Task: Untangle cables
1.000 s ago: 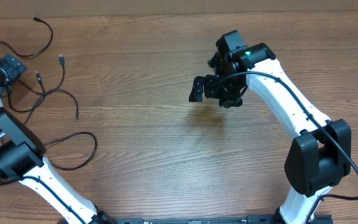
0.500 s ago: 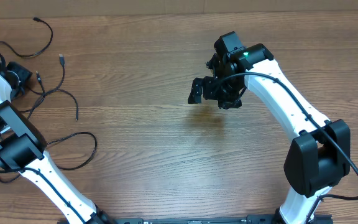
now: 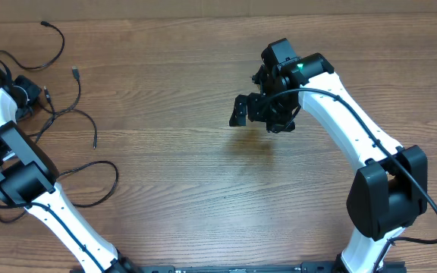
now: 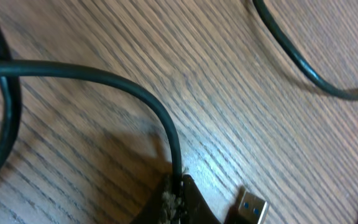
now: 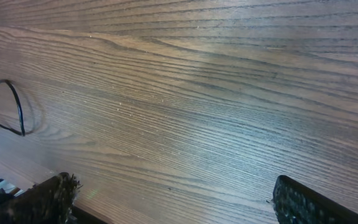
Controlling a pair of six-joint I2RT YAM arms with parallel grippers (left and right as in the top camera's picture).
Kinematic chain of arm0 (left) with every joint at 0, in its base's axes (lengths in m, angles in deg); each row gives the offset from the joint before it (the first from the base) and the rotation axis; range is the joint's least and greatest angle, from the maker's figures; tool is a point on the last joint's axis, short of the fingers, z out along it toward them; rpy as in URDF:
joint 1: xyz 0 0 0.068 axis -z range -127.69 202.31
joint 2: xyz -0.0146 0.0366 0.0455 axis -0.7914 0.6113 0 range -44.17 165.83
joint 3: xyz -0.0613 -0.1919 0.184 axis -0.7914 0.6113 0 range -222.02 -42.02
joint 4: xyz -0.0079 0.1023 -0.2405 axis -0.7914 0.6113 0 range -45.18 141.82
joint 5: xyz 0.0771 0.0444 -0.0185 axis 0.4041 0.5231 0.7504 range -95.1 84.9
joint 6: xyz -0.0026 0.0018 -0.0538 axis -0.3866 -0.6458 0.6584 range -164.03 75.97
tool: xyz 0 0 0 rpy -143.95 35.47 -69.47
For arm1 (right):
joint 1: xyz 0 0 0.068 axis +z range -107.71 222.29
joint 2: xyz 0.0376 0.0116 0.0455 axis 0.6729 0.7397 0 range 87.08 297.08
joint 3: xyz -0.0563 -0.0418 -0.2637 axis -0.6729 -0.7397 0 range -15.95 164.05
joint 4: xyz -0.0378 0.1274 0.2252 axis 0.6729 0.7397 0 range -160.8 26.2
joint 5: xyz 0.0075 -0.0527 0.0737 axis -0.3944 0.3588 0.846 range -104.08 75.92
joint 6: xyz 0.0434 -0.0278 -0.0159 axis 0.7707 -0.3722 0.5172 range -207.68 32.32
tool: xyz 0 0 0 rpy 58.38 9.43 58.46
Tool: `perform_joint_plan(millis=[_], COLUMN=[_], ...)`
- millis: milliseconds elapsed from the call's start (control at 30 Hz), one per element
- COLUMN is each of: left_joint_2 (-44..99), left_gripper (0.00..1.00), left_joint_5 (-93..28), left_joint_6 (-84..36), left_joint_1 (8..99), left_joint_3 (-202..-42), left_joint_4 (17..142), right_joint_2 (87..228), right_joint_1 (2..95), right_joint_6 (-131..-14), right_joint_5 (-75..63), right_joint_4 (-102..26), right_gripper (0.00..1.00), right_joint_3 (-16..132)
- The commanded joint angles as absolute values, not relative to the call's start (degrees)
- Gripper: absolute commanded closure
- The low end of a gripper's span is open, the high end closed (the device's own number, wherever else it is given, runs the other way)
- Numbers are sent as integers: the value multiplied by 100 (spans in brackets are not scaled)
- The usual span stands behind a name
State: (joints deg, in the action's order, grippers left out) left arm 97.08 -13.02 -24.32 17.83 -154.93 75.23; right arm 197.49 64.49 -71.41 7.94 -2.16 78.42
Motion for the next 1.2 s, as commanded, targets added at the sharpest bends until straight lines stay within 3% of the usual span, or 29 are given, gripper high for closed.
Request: perform_joint_plan(millis=[0,200,400,767,967,1000,1033,1067,1167], left_joint_2=[9841,8495,7868,8309,8746,8775,8775,8738,8727], left_gripper=[96,96,96,96,95,87,67,31,31], left_joint_5=[-1372,-1368,-1359,-1175,-172,-100,-28,-19,-128], left_joint_6=[-2564,-603,-1071,-1783,-1831,-1928,-2017,-2183,-2225], left_joint_1=[1720,1370,1370,1381,1381,1381,1381,1381,1381], left_joint_3=[-15429,-15440,-15440,-15425,-15425,-15425,-15425,-15458,-15989], left_joint_4=[7884,8939,9401,11057,11156,11121,11012,10821,10830], right_joint_2=[19552,19552,19552,19552,19552,19552,19552,19552,19552], right_joint_1=[6481,6481,6479,6479,6479,6479,6479,6479,6479], right_joint_6=[-7143,-7145,-7169,-7169,-7167,-7167,-7167,-7167,-7165], right_joint_5=[737,737,735,735,737,737,737,737,737], right_joint_4=[-188,-111,-114,-308,-304,-304,-304,-301,-306], right_gripper=[0,0,0,0,0,0,0,0,0], right_joint_3=[7811,7811,7811,7811,7811,7811,7811,7811,7811])
